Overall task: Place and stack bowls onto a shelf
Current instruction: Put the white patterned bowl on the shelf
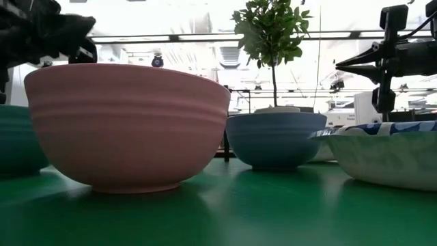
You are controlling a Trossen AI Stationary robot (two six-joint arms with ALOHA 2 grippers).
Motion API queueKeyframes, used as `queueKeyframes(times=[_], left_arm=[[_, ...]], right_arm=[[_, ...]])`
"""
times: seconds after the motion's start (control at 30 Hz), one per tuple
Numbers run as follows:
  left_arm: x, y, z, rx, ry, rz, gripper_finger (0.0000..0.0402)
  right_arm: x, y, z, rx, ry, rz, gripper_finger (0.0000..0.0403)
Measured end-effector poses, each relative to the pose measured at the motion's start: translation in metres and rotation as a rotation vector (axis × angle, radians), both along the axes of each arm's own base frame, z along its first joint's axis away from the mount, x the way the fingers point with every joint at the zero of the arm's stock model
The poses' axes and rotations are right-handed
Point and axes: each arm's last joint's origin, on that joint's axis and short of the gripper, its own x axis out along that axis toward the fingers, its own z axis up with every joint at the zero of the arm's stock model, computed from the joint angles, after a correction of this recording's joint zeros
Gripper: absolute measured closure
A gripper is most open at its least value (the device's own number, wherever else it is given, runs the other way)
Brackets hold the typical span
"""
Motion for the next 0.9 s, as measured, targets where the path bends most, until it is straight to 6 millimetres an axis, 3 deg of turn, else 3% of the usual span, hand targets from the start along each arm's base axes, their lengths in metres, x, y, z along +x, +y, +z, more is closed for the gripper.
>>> queueKeyframes(times=[0.23,0.53,0.9], left_arm=[[-0.003,0.002,0.011,-0.202,-0.093,0.027,0.0402],[-0.005,0.007,0.015,-0.346,-0.153,0.135,0.0402],[-0.008,0.011,0.022,-0.342,-0.249,0.283,0.0402]], right_arm=[[0.0,0.0,0.0,-0.234,0.091,-0.011,0.0394],[-0.001,-0.002,0.013,-0.325,0.01,-0.116,0.0394],[0.013,-0.001,0.014,-0.426,0.049,-0.068,0.0394]])
